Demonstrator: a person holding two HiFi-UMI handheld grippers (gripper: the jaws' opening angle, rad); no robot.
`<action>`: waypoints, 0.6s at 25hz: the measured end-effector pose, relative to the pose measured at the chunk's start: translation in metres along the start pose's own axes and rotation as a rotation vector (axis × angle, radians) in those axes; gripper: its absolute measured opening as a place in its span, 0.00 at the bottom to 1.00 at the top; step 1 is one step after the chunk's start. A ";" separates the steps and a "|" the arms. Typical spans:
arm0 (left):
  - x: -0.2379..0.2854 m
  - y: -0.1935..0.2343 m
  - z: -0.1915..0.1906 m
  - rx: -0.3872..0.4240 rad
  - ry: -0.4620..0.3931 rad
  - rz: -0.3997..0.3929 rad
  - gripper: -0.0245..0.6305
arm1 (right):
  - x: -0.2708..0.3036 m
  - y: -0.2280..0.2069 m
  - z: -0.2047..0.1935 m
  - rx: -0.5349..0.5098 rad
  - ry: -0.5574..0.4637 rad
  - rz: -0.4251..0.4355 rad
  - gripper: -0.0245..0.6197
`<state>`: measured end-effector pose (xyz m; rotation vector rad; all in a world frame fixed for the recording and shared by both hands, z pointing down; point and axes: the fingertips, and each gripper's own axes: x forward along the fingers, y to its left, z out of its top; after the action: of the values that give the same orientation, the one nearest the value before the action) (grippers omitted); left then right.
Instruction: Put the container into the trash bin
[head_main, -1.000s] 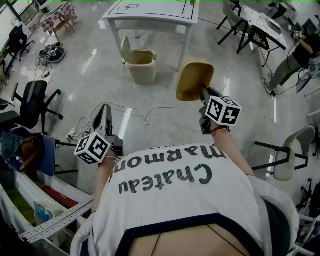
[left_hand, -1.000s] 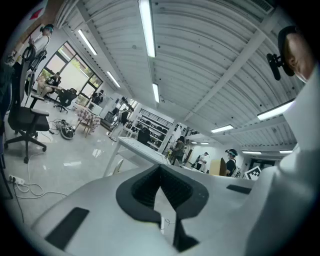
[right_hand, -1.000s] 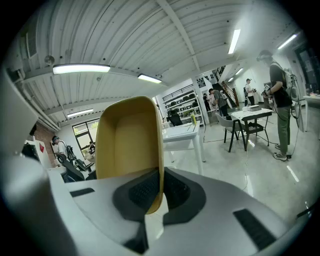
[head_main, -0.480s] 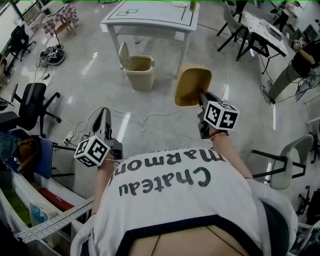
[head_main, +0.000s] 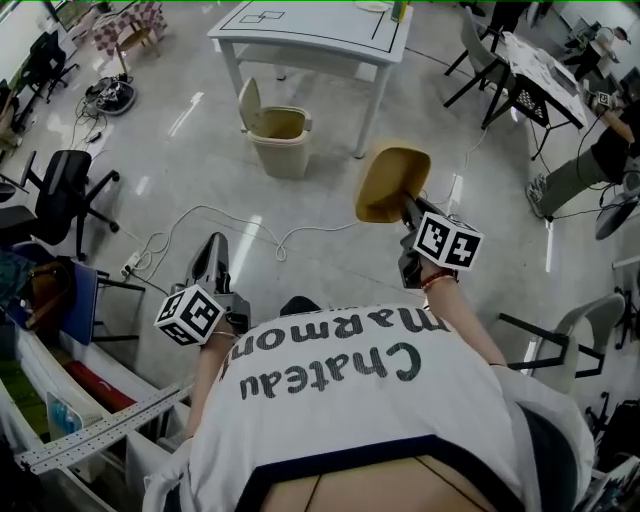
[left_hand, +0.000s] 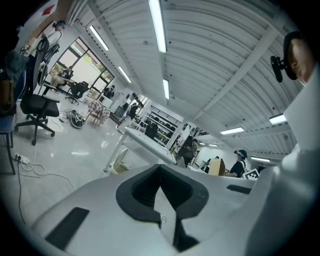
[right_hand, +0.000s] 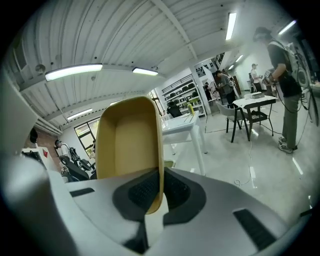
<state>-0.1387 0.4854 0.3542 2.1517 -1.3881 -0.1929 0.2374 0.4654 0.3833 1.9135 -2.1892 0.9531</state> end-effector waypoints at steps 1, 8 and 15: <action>0.001 0.004 -0.003 -0.012 0.010 0.009 0.07 | 0.005 -0.001 -0.005 -0.007 0.025 -0.005 0.09; 0.042 0.042 0.001 -0.046 0.063 0.019 0.07 | 0.064 0.000 -0.010 0.018 0.095 -0.042 0.09; 0.106 0.083 0.061 -0.046 0.065 -0.023 0.07 | 0.130 0.027 0.037 0.056 0.055 -0.068 0.09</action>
<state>-0.1815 0.3441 0.3669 2.1185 -1.3104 -0.1608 0.1963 0.3354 0.4011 1.9481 -2.0746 1.0529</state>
